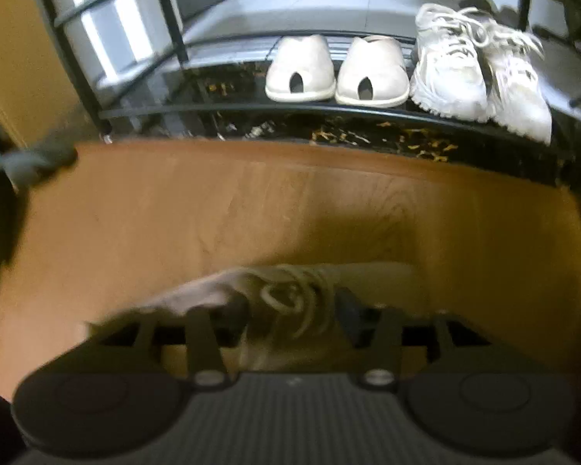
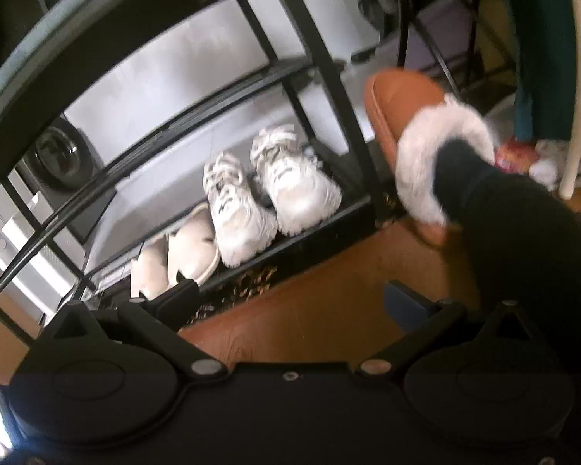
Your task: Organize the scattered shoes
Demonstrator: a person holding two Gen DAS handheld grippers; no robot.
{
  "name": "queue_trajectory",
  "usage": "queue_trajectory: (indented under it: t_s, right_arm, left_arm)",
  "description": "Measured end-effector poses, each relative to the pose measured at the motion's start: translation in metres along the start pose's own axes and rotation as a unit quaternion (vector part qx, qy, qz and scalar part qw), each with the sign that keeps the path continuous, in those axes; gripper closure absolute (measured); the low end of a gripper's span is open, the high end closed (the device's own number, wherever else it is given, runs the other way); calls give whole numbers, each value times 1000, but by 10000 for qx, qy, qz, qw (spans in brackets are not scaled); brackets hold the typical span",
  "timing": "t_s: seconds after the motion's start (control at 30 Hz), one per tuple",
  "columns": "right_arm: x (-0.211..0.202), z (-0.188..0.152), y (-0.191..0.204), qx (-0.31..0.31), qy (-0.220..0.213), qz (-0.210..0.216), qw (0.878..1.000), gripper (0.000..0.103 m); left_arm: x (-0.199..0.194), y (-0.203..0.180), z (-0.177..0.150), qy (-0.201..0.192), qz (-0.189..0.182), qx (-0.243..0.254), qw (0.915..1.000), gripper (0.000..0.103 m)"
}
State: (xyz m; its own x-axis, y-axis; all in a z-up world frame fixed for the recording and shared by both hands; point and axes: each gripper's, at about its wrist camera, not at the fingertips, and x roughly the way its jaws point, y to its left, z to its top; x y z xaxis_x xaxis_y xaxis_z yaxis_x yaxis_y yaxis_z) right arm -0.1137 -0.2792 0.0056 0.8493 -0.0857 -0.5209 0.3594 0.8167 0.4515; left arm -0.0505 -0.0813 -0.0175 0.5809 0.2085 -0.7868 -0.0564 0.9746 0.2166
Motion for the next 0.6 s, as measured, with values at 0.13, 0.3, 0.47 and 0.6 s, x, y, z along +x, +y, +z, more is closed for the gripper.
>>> queue_trajectory:
  t_s: [0.13, 0.3, 0.47, 0.6]
  right_arm:
    - [1, -3, 14, -316, 202, 313, 9988, 0]
    - [9, -20, 41, -1198, 541, 819, 9879, 0]
    - [26, -45, 85, -2829, 1022, 1369, 9438, 0]
    - [12, -77, 124, -4850, 960, 2320, 8377, 0]
  left_arm:
    - [-25, 32, 5, -473, 613, 89, 9970, 4]
    - [-56, 118, 4, -924, 971, -1290, 9825, 1]
    - [-44, 179, -16, -212, 984, -3097, 9455, 1]
    - [-45, 189, -26, -212, 956, -3530, 9305, 1]
